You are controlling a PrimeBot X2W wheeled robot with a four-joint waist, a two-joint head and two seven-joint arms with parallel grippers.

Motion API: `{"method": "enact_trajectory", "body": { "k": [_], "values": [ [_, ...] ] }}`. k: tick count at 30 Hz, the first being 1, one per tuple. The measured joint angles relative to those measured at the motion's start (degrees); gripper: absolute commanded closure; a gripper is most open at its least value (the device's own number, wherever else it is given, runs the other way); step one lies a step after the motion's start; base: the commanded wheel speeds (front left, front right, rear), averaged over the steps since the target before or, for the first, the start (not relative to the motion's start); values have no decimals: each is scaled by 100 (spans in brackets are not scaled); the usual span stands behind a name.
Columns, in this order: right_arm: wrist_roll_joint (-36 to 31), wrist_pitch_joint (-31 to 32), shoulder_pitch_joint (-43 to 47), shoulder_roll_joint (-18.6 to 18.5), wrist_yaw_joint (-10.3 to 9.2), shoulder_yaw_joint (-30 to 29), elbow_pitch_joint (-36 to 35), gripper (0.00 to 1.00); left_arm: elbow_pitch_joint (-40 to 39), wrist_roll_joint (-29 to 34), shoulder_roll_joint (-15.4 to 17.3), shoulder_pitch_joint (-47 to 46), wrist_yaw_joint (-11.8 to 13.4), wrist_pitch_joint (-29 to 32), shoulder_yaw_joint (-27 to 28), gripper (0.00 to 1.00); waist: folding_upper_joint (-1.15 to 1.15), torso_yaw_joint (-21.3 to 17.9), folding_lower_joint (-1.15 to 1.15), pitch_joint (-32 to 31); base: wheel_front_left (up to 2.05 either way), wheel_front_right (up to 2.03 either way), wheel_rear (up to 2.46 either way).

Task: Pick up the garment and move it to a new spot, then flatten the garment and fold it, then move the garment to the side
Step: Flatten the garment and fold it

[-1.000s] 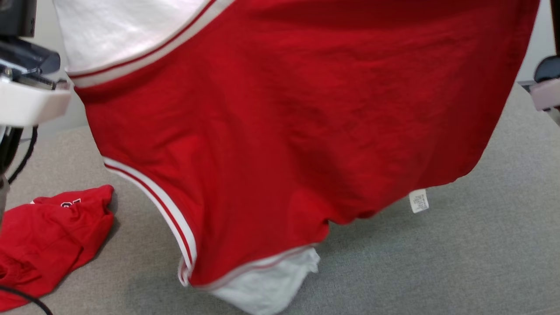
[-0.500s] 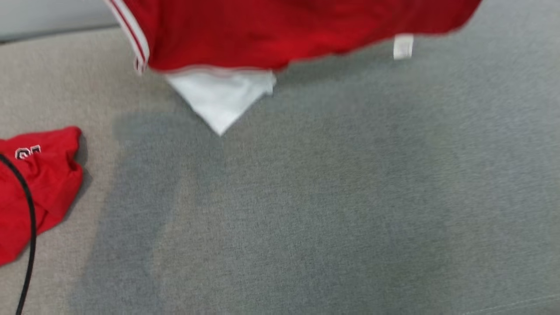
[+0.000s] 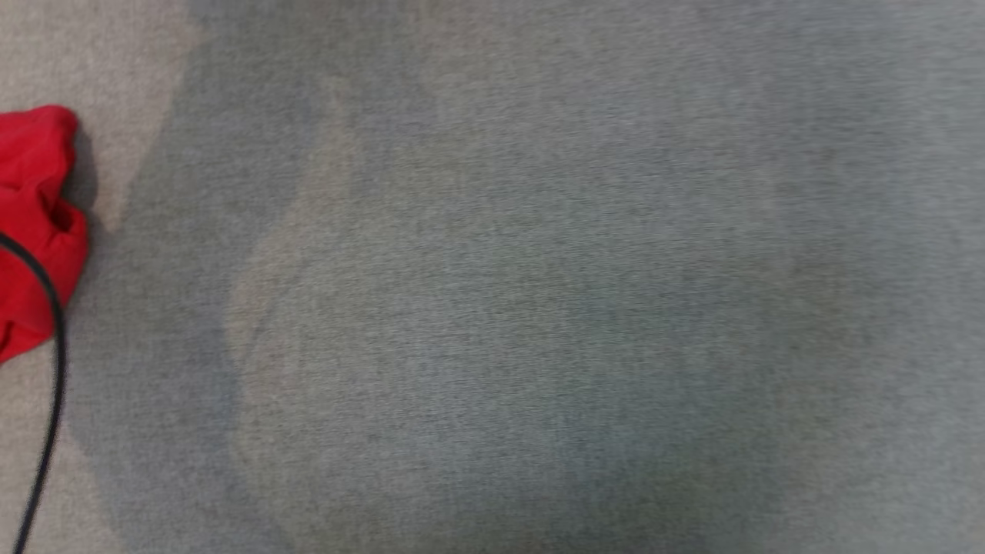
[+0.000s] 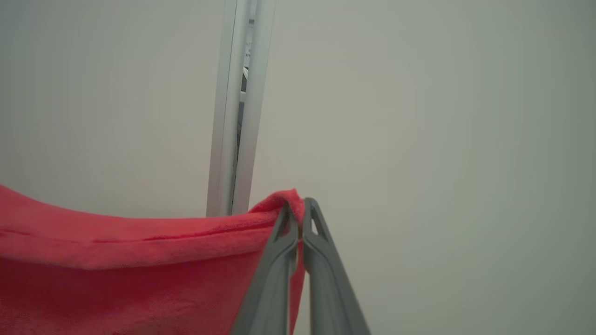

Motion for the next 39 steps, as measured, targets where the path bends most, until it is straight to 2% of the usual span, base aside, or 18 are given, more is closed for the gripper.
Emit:
{"method": "enact_trajectory", "body": {
  "k": [6,12,13,21,22,23,24,33,39],
  "values": [
    [126,0,769,-42,0,66,149,100,-769,-221,-27,1212,-12,1,5,100,0,314,0,190,0,0,0],
    [765,0,1912,-190,0,125,51,100,-1819,-446,69,3075,160,1,102,100,0,363,0,-79,0,0,0],
    [955,0,2418,-307,0,183,-101,100,-2149,-530,124,3807,324,1,172,100,0,379,0,-222,0,0,0],
    [1440,0,4445,-592,0,75,-878,100,-3365,-642,435,6589,984,1,411,100,0,325,0,-892,0,0,0],
    [1440,0,4445,-592,0,75,-878,100,-3365,-642,435,6589,984,1,411,100,0,325,0,-892,0,0,0],
    [1445,1,4865,-606,0,-42,-1031,100,-3550,-642,488,7166,1127,1,415,100,0,295,0,-1058,0,0,0],
    [1445,1,4865,-606,0,-42,-1031,100,-3550,-642,488,7166,1127,1,415,100,0,295,0,-1058,0,0,0],
    [1343,0,6292,-515,1,-270,-1538,100,-3764,-603,478,8913,1707,2,423,100,0,174,0,-1798,0,0,0],
    [1304,0,7021,-515,1,-415,-1742,100,-3832,-745,439,9727,1801,2,436,100,0,115,0,-2227,0,0,0]
  ]
}}
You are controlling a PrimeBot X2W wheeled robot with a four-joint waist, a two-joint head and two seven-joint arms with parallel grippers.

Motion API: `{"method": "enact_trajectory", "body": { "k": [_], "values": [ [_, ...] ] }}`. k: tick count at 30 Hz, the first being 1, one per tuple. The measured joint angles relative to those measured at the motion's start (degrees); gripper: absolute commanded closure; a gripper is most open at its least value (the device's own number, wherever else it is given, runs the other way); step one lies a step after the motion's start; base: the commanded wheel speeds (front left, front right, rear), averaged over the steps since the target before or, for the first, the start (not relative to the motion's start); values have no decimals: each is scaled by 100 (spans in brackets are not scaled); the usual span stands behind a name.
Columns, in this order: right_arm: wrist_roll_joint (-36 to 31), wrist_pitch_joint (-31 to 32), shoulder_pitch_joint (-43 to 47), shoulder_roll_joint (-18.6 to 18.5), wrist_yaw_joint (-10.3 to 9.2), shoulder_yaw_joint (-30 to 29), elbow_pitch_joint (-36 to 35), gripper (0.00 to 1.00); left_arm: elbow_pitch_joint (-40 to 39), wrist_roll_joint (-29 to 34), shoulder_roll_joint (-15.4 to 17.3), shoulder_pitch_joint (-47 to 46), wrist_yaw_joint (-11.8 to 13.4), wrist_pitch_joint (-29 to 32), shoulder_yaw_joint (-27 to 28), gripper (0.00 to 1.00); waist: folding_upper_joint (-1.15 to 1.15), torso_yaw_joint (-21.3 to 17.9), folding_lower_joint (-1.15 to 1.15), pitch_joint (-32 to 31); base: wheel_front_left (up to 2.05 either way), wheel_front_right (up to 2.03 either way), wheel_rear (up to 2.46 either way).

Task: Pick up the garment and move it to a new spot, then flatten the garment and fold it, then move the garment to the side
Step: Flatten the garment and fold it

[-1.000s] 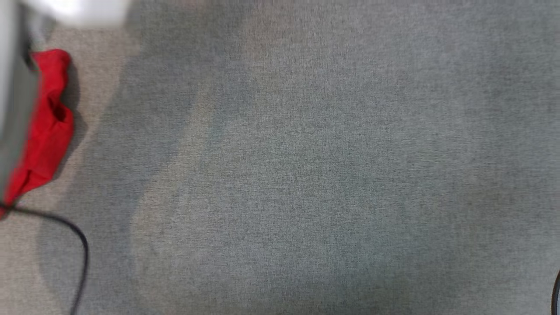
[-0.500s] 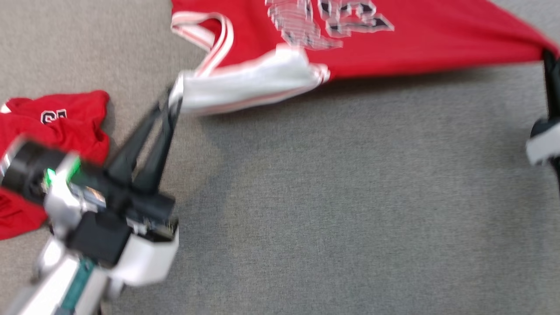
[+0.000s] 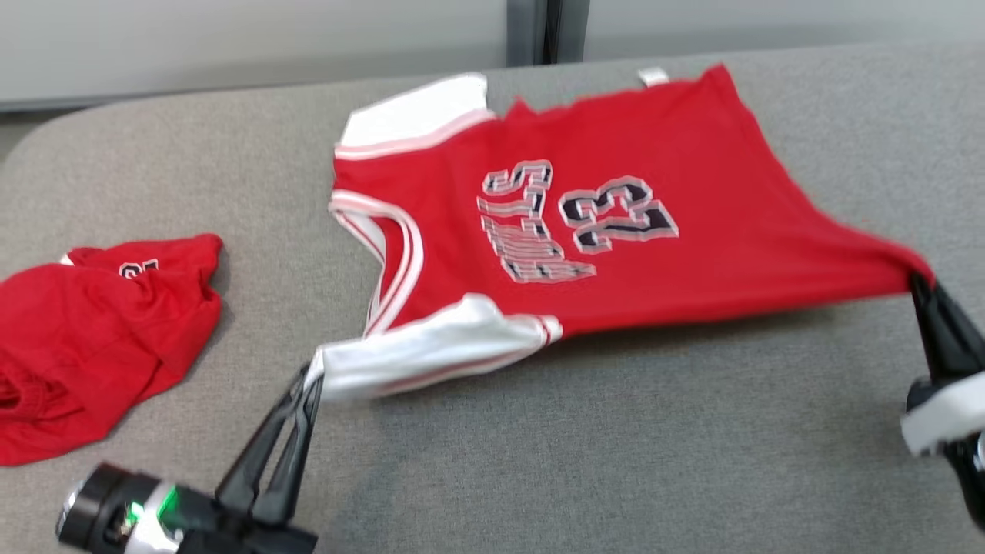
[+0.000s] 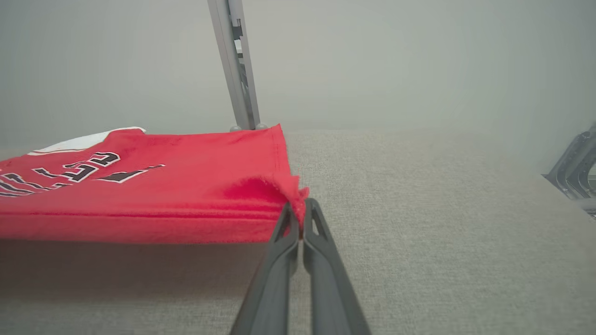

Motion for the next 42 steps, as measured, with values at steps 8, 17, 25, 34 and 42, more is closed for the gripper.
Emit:
{"method": "enact_trajectory", "body": {
  "k": [8,17,25,34,42],
  "values": [
    [12,0,1058,-25,0,-230,-341,100,-21,-190,-32,810,52,0,-65,100,0,-9,0,-350,0,0,0],
    [24,0,1822,-141,0,-503,-865,100,-235,-201,82,1218,149,43,-107,100,0,-141,0,-328,0,0,0],
    [197,207,1398,-14,0,-213,-654,100,15,-313,-4,646,-146,332,-247,100,0,-223,0,-272,0,0,0],
    [25,377,298,213,0,53,227,100,880,-405,-271,-372,-416,339,-230,100,0,-110,0,-116,0,0,0],
    [-334,307,-692,370,0,382,1187,100,1779,-383,-474,-1188,-849,240,-469,100,0,-70,0,138,0,0,0]
  ]
}}
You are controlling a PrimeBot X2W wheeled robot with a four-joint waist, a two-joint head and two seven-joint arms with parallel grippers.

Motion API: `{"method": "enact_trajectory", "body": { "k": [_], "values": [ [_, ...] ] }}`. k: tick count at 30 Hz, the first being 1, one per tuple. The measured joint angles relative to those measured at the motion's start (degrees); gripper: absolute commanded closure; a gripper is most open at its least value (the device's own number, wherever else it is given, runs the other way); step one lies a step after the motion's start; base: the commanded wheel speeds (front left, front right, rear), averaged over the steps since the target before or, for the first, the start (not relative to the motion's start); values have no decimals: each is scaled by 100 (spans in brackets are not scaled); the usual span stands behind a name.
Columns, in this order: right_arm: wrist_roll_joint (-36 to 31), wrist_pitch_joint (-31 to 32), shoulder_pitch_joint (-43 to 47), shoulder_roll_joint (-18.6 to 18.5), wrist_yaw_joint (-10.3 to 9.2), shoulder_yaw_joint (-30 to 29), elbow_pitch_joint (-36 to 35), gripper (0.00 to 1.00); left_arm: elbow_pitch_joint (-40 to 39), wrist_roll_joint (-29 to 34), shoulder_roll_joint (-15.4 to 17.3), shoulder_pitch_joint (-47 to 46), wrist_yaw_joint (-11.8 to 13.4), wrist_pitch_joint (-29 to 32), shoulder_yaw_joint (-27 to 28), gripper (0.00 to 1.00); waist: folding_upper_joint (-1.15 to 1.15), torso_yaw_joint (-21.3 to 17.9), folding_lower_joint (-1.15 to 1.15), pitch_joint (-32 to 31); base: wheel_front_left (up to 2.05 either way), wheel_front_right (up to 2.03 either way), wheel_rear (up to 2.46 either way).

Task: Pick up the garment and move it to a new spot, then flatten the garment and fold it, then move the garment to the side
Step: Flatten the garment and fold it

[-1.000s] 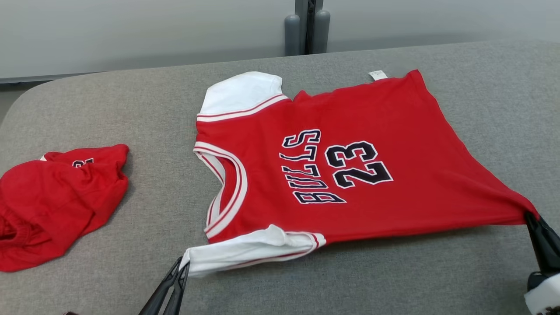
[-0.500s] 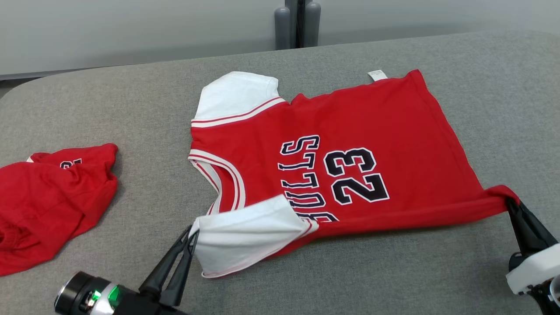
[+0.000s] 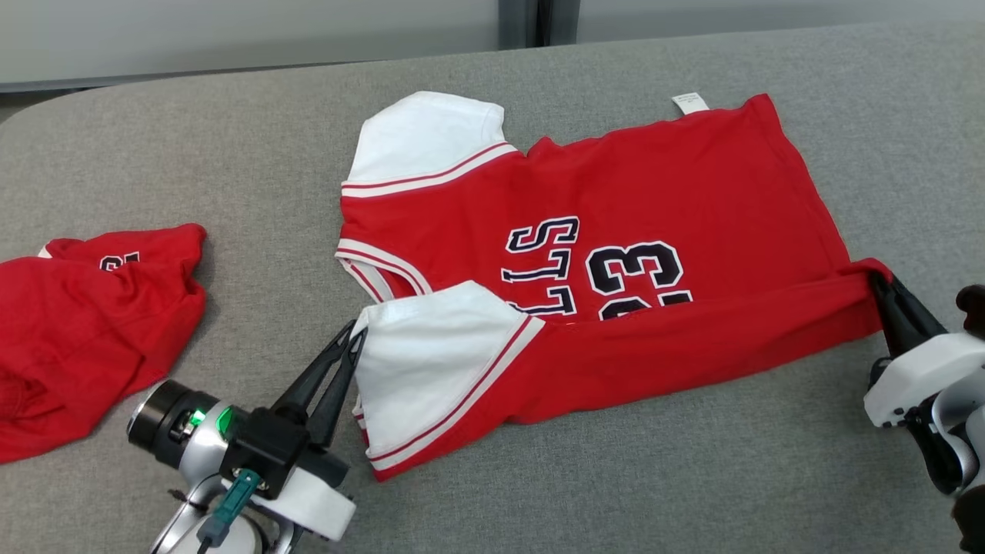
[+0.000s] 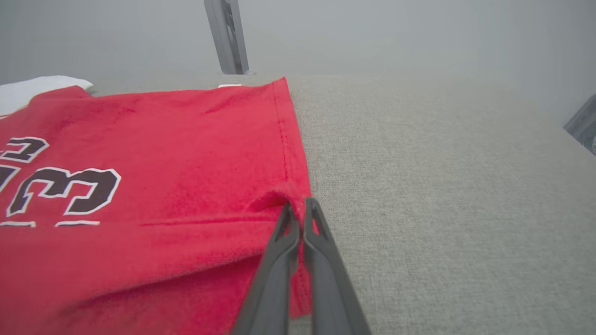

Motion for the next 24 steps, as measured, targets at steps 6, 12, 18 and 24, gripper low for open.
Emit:
{"method": "enact_trajectory", "body": {
  "k": [6,12,18,24],
  "values": [
    [-140,-174,-565,85,0,160,673,100,817,52,-243,-649,-277,-55,-193,100,0,43,0,212,0,0,0],
    [-118,-259,-772,192,0,341,1087,15,1414,-40,-438,-937,-403,-137,-204,47,0,54,0,285,0,0,0],
    [42,-305,-790,208,-1,-303,639,0,1452,-176,-533,-890,-172,-185,19,0,0,15,0,163,0,0,0],
    [-377,-307,-68,342,-1,-1154,-120,0,767,-973,-855,158,170,75,326,0,0,-58,0,10,0,0,0]
  ]
}}
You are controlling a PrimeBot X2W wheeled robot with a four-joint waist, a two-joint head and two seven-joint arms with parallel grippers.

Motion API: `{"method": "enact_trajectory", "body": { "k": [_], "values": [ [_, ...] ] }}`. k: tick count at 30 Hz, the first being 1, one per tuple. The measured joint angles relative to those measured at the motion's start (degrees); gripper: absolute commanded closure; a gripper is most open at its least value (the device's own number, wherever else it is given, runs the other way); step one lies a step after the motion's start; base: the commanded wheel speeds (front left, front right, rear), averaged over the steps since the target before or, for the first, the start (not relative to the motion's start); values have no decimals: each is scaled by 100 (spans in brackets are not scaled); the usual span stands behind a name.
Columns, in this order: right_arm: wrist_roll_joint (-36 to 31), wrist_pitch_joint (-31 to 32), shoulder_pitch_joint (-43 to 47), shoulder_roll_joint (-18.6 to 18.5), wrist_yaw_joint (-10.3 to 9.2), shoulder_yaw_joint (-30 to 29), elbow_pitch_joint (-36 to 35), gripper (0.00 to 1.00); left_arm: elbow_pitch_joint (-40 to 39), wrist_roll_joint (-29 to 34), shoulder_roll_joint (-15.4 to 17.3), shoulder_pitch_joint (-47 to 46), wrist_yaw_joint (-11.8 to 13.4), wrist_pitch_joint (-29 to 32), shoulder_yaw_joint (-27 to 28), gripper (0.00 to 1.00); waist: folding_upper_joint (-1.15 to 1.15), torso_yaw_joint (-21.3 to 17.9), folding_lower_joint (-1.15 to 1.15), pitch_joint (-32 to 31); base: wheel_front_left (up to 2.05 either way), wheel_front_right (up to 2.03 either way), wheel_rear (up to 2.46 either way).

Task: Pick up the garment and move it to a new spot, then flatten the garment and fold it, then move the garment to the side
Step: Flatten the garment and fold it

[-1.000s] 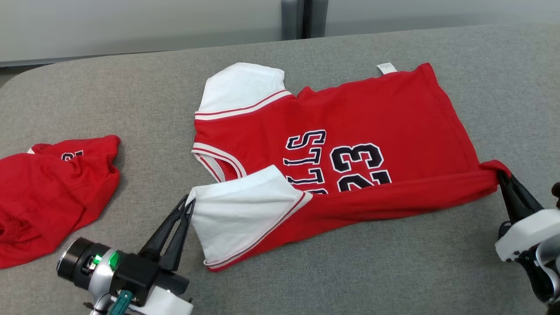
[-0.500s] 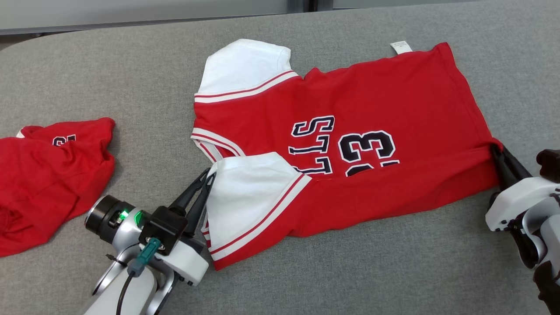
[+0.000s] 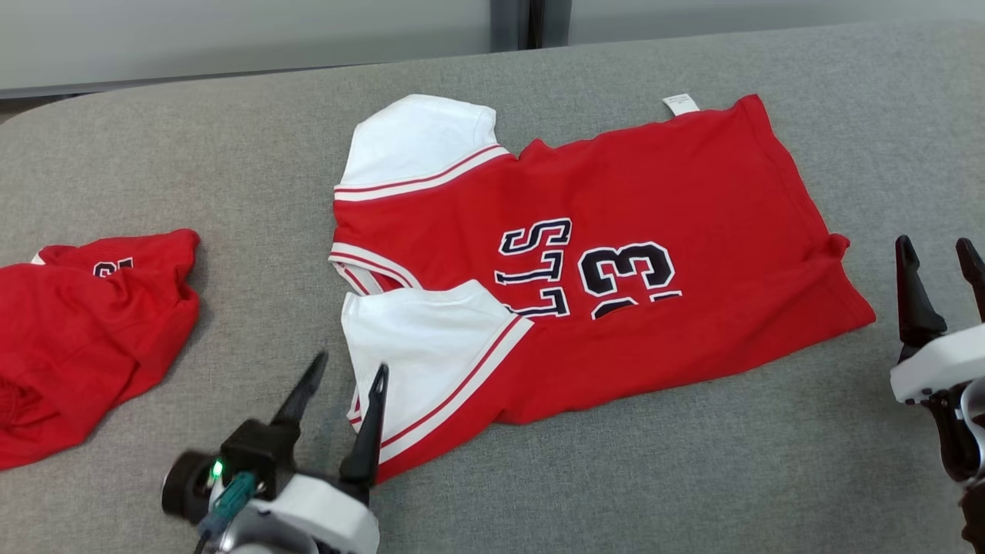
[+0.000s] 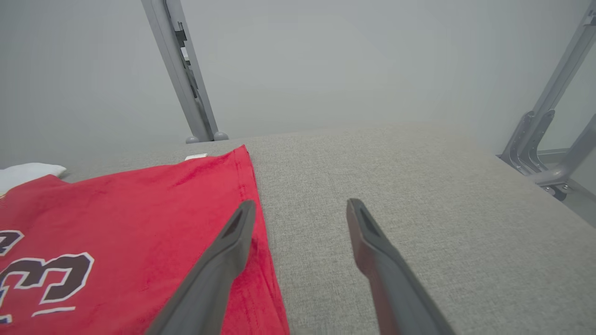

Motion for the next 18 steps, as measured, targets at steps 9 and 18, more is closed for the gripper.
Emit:
{"method": "enact_trajectory", "body": {
  "k": [9,18],
  "values": [
    [-348,0,479,303,0,-526,-297,0,-590,-969,-263,952,472,1057,237,0,0,25,0,-116,0,0,0],
    [-457,0,450,400,0,-470,-356,0,-420,-1190,-308,945,790,1852,205,0,0,-86,0,-49,0,0,0]
  ]
}}
